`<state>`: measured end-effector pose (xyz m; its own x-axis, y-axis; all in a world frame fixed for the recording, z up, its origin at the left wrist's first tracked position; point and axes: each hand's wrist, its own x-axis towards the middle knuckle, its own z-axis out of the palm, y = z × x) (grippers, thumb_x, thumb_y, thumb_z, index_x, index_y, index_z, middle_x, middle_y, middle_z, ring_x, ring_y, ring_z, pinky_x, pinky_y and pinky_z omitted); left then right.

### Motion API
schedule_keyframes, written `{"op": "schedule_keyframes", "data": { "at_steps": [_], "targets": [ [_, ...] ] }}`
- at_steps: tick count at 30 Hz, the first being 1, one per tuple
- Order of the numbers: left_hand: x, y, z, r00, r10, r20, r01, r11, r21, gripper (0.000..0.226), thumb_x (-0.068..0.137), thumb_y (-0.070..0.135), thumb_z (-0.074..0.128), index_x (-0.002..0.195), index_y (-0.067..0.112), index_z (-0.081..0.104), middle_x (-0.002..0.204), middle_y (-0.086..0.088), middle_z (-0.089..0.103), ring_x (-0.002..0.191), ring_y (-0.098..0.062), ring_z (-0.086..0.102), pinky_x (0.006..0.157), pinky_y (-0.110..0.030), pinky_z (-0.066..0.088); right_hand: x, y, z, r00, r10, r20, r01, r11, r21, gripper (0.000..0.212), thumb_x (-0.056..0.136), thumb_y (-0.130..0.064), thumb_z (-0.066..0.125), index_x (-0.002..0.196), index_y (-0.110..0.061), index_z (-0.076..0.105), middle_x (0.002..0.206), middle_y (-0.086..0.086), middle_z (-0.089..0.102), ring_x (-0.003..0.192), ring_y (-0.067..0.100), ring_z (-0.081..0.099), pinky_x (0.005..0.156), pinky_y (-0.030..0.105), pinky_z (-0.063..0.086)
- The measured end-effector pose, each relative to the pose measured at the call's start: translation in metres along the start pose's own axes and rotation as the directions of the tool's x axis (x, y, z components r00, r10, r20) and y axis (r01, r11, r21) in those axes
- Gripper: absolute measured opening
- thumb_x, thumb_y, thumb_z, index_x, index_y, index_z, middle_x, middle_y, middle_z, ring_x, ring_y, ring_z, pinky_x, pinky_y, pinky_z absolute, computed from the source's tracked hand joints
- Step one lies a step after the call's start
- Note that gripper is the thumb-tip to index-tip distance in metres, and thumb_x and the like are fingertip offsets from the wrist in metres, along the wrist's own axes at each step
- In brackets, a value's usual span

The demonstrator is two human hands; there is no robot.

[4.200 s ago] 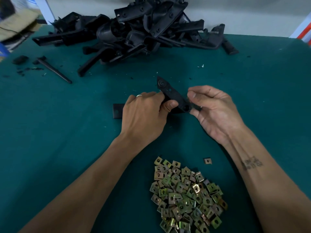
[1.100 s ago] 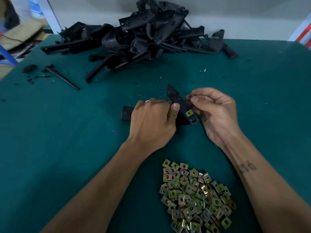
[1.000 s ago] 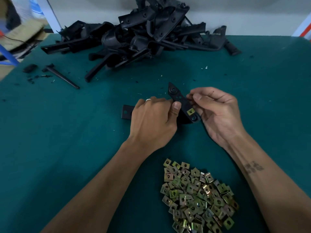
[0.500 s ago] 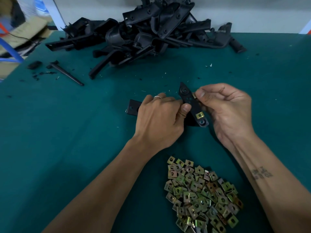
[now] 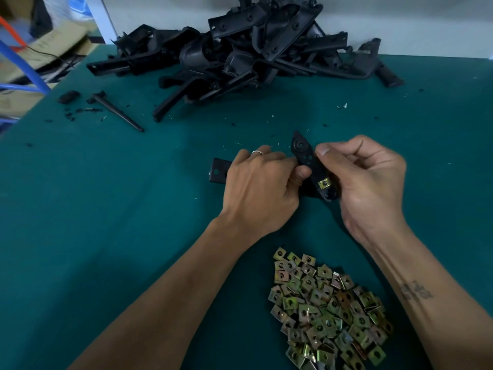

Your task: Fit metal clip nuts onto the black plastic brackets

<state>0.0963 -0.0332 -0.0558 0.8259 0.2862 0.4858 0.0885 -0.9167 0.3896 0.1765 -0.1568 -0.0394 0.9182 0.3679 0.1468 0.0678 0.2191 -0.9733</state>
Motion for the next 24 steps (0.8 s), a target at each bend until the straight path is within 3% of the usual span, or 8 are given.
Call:
{"op": "schedule_keyframes", "data": {
  "at_steps": [3, 6, 11, 14, 20, 24],
  "targets": [
    [0.0, 0.001, -0.001, 1.0, 0.003, -0.02, -0.004, 0.999, -0.044, 0.036, 0.102, 0.038, 0.04, 0.069, 0.025, 0.035, 0.072, 0.001, 0.063, 0.077, -0.03, 0.056, 0.073, -0.04, 0.04, -0.002, 0.0, 0.0, 1.0, -0.005, 0.02, 0.005, 1.0, 0.027, 0.022, 0.089, -0.005, 0.072, 0.069, -0.015, 0.069, 0.079, 0.021, 0.055, 0.076, 0.03, 0.048, 0.071, 0.043, 0.043],
    [0.0, 0.001, -0.003, 0.999, -0.007, -0.038, 0.004, 0.998, -0.067, 0.036, 0.102, 0.041, 0.033, 0.068, 0.026, 0.034, 0.069, 0.004, 0.06, 0.075, -0.028, 0.056, 0.073, -0.038, 0.04, -0.005, 0.0, 0.004, 1.0, -0.007, 0.018, 0.006, 0.998, 0.062, 0.012, 0.087, -0.008, 0.069, 0.076, -0.01, 0.067, 0.083, 0.02, 0.063, 0.081, 0.031, 0.056, 0.081, 0.052, 0.047],
    [-0.001, 0.001, -0.003, 0.996, -0.007, -0.087, 0.002, 0.999, -0.05, 0.037, 0.099, 0.04, 0.033, 0.065, 0.026, 0.032, 0.062, 0.012, 0.037, 0.07, -0.028, 0.056, 0.069, -0.033, 0.031, -0.008, 0.002, 0.008, 1.0, -0.005, 0.009, 0.004, 0.996, 0.093, 0.018, 0.089, 0.008, 0.065, 0.083, -0.009, 0.068, 0.088, 0.01, 0.069, 0.089, 0.024, 0.063, 0.096, 0.047, 0.049],
    [0.0, 0.002, -0.003, 0.997, 0.002, -0.081, -0.005, 0.999, -0.042, 0.037, 0.101, 0.04, 0.034, 0.066, 0.029, 0.03, 0.062, 0.013, 0.037, 0.071, -0.029, 0.057, 0.07, -0.035, 0.035, -0.008, 0.0, 0.009, 0.999, 0.019, -0.035, -0.014, 0.989, 0.145, 0.02, 0.084, 0.008, 0.067, 0.075, -0.01, 0.068, 0.082, 0.011, 0.07, 0.085, 0.027, 0.062, 0.09, 0.047, 0.05],
    [0.0, 0.001, -0.001, 1.0, -0.008, -0.011, 0.008, 1.0, -0.001, 0.037, 0.102, 0.04, 0.038, 0.067, 0.027, 0.035, 0.069, 0.0, 0.065, 0.078, -0.031, 0.059, 0.073, -0.038, 0.036, -0.006, 0.0, 0.012, 0.992, 0.004, -0.125, 0.011, 0.993, 0.12, 0.025, 0.085, 0.012, 0.068, 0.07, -0.009, 0.066, 0.068, 0.004, 0.07, 0.071, 0.02, 0.061, 0.07, 0.032, 0.051],
    [0.0, 0.002, -0.002, 1.0, 0.006, -0.006, -0.006, 1.0, -0.005, 0.038, 0.102, 0.041, 0.037, 0.068, 0.025, 0.036, 0.069, -0.001, 0.064, 0.076, -0.03, 0.057, 0.072, -0.039, 0.036, -0.005, 0.001, 0.011, 0.989, -0.053, -0.139, 0.061, 0.997, 0.055, 0.025, 0.084, 0.012, 0.068, 0.071, -0.01, 0.068, 0.069, 0.001, 0.071, 0.072, 0.018, 0.062, 0.071, 0.03, 0.051]
  ]
}}
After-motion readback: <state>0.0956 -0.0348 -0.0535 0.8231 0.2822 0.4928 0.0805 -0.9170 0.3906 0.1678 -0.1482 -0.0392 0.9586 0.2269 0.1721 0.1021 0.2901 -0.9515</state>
